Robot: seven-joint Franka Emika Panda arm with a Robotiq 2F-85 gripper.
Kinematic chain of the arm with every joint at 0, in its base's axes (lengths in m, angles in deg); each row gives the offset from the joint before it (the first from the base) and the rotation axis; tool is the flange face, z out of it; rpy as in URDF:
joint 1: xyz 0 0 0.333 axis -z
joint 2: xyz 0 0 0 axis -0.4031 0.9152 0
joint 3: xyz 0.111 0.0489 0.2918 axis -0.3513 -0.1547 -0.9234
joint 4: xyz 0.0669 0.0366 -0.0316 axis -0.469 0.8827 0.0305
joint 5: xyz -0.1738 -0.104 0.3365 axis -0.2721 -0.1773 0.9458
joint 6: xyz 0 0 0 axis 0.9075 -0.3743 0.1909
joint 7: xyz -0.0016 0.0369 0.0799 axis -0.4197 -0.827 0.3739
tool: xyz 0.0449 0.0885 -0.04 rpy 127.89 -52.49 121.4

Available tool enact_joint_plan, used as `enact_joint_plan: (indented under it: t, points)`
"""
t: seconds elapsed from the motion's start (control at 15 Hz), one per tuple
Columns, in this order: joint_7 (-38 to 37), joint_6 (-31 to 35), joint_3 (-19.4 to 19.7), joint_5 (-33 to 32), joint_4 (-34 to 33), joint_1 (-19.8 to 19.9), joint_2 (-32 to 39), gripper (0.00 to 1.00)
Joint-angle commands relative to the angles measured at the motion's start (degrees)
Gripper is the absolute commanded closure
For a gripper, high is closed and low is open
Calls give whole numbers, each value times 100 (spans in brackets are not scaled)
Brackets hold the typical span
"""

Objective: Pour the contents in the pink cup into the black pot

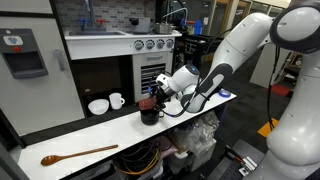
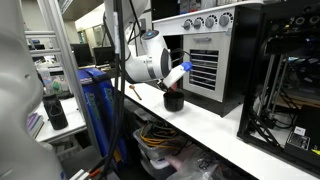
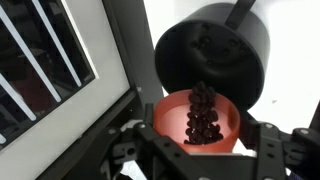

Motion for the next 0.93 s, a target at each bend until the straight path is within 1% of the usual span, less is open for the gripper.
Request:
enact_joint_plan:
  t: [0.0, 0.33, 0.87]
  points:
    - [16, 268, -241, -277, 0, 380, 166, 49]
    - [-44, 372, -370, -532, -20, 590, 276, 49]
    - [-91, 628, -511, -741, -44, 819, 442, 49]
